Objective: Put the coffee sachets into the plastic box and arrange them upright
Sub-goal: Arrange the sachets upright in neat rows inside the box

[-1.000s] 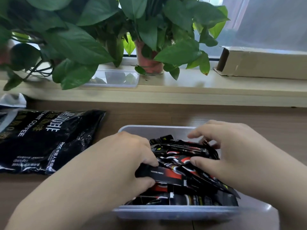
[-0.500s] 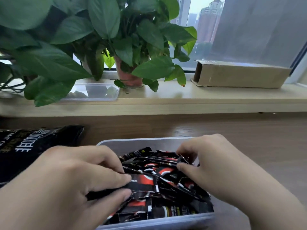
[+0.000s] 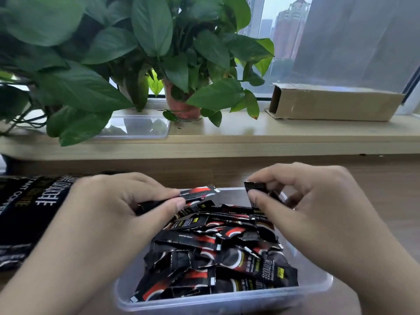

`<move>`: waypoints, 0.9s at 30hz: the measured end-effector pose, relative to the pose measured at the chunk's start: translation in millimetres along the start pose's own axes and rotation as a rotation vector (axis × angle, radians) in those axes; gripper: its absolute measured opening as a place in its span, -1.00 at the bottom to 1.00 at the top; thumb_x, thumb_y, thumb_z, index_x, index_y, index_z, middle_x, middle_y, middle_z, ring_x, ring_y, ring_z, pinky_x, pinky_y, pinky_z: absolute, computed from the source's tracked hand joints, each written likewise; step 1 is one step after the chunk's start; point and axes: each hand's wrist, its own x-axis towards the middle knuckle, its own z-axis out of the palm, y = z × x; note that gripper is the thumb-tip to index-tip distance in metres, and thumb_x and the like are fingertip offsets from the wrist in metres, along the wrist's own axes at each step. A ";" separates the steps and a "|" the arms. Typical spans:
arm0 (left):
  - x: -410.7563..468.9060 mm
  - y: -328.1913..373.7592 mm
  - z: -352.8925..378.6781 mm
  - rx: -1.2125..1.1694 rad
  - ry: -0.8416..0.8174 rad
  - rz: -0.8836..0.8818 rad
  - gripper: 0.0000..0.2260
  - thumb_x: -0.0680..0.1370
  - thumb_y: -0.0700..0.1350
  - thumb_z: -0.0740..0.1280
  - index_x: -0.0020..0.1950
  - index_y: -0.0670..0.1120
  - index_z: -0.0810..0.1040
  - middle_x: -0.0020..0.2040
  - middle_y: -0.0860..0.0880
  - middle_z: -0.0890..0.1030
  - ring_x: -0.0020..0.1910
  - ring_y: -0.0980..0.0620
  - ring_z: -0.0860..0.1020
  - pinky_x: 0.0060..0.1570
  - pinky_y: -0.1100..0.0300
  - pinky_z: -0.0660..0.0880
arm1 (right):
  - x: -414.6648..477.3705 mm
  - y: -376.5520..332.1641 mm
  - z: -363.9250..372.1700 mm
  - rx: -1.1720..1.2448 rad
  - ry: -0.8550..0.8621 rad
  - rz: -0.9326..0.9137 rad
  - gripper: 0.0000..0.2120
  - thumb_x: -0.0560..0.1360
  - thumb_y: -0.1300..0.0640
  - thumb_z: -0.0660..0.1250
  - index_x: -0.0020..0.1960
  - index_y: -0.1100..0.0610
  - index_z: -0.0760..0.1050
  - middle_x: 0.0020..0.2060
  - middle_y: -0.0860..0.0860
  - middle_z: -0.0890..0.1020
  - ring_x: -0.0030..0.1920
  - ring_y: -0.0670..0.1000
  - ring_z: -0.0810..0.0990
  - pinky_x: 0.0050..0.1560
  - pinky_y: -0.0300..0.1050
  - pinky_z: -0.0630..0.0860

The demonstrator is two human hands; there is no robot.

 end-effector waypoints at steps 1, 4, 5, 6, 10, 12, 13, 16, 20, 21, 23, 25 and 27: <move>-0.3 -1.7 1.1 0.004 0.034 -0.017 -0.87 0.28 0.16 0.59 -0.27 0.16 0.76 -0.28 0.32 0.69 -0.27 0.35 0.64 -0.26 0.57 0.41 | -0.3 -1.6 0.3 0.051 0.004 0.012 -0.86 0.36 -0.06 0.46 -0.08 -0.17 0.67 -0.32 -0.20 0.64 -0.29 -0.14 0.60 -0.27 -0.36 0.48; -2.3 4.3 9.8 -0.146 0.124 -0.119 -0.94 0.29 0.12 0.52 -0.29 0.20 0.75 -0.33 0.24 0.71 -0.29 0.27 0.68 -0.16 0.29 0.56 | -1.0 -3.7 2.1 0.194 -0.003 0.051 -0.85 0.37 -0.06 0.49 -0.06 -0.18 0.65 -0.27 -0.17 0.64 -0.39 -0.07 0.58 -0.34 -0.35 0.44; -2.5 6.8 11.2 -0.186 0.129 -0.168 -0.97 0.30 0.08 0.55 -0.28 0.20 0.75 -0.35 0.19 0.72 -0.31 0.22 0.69 -0.14 0.20 0.58 | -0.7 -4.4 2.1 0.256 0.011 0.057 -0.87 0.36 -0.03 0.48 -0.09 -0.15 0.66 -0.30 -0.14 0.65 -0.42 -0.06 0.56 -0.36 -0.32 0.45; -1.9 8.5 11.9 -0.219 0.138 -0.204 -0.95 0.32 0.04 0.57 -0.28 0.21 0.75 -0.36 0.14 0.72 -0.32 0.17 0.70 -0.13 0.15 0.59 | -0.2 -6.0 1.6 0.327 0.027 0.062 -0.89 0.36 0.01 0.50 -0.11 -0.10 0.67 -0.33 -0.11 0.66 -0.44 -0.05 0.56 -0.37 -0.25 0.48; 1.2 12.7 12.2 -0.340 0.142 -0.296 -0.93 0.35 -0.06 0.58 -0.26 0.13 0.77 -0.36 0.03 0.73 -0.33 0.08 0.72 -0.16 0.23 0.62 | 0.8 -11.8 -6.3 0.669 -0.001 0.126 -0.89 0.32 0.08 0.49 -0.17 0.08 0.67 -0.33 0.06 0.71 -0.38 0.01 0.66 -0.29 -0.16 0.61; 1.8 15.9 11.9 -0.408 0.119 -0.322 -0.94 0.36 -0.10 0.57 -0.25 0.07 0.78 -0.33 -0.01 0.74 -0.31 0.09 0.73 -0.23 0.32 0.62 | 0.6 -12.9 -7.2 0.801 -0.107 0.172 -0.88 0.30 0.13 0.47 -0.19 0.15 0.66 -0.33 0.14 0.71 -0.34 0.03 0.70 -0.26 -0.24 0.62; 2.3 17.3 11.5 -0.454 0.085 -0.337 -0.96 0.36 -0.11 0.56 -0.23 0.03 0.78 -0.30 -0.04 0.75 -0.27 0.05 0.74 -0.20 0.32 0.63 | 0.8 -12.8 -5.6 0.828 -0.151 0.196 -0.90 0.30 0.18 0.47 -0.20 0.19 0.65 -0.33 0.16 0.71 -0.32 0.04 0.72 -0.26 -0.25 0.62; 3.5 19.0 10.7 -0.578 -0.008 -0.375 -0.87 0.31 -0.09 0.54 -0.17 -0.07 0.79 -0.23 -0.12 0.76 -0.18 -0.03 0.76 -0.07 0.23 0.67 | 0.9 -10.6 4.5 0.875 -0.150 0.305 -0.95 0.36 0.35 0.47 -0.20 0.27 0.61 -0.32 0.18 0.72 -0.28 0.08 0.75 -0.24 -0.24 0.64; 5.4 25.4 12.1 -0.577 -0.062 -0.402 -0.87 0.33 -0.05 0.53 -0.17 -0.04 0.79 -0.22 -0.12 0.77 -0.20 -0.08 0.75 -0.07 0.12 0.68 | 1.7 -14.3 17.0 0.976 0.006 0.405 -0.87 0.39 0.45 0.45 -0.23 0.28 0.56 -0.28 0.12 0.73 -0.26 0.10 0.75 -0.19 -0.14 0.69; 5.3 26.7 13.8 -0.563 -0.065 -0.407 -0.86 0.34 -0.02 0.53 -0.16 -0.02 0.79 -0.21 -0.12 0.77 -0.18 -0.13 0.75 -0.02 0.02 0.68 | 1.8 -16.4 19.6 1.009 0.036 0.416 -0.85 0.39 0.46 0.44 -0.24 0.27 0.55 -0.27 0.11 0.73 -0.25 0.11 0.75 -0.19 -0.14 0.69; 5.7 27.2 18.6 -0.560 -0.063 -0.418 -0.85 0.35 0.00 0.52 -0.14 -0.01 0.79 -0.18 -0.13 0.77 -0.10 -0.20 0.74 0.06 -0.13 0.66 | 2.0 -21.0 24.7 1.058 0.064 0.420 -0.86 0.39 0.47 0.44 -0.24 0.30 0.53 -0.19 0.09 0.74 -0.21 0.09 0.76 -0.19 -0.19 0.67; 5.8 29.3 23.4 -0.584 -0.067 -0.425 -0.87 0.38 -0.02 0.52 -0.12 -0.02 0.79 -0.15 -0.15 0.77 -0.05 -0.21 0.73 0.07 -0.17 0.65 | 1.6 -25.9 29.6 1.090 0.089 0.414 -0.87 0.39 0.48 0.43 -0.23 0.33 0.51 -0.10 0.05 0.73 -0.16 0.06 0.75 -0.17 -0.21 0.66; 4.8 29.2 27.2 -0.576 -0.062 -0.426 -0.87 0.38 -0.01 0.51 -0.11 0.01 0.79 -0.14 -0.12 0.77 -0.06 -0.13 0.74 0.04 -0.11 0.67 | 0.8 -28.8 33.6 1.083 0.133 0.428 -0.86 0.41 0.47 0.43 -0.24 0.31 0.52 -0.05 0.00 0.73 -0.15 0.04 0.76 -0.17 -0.22 0.66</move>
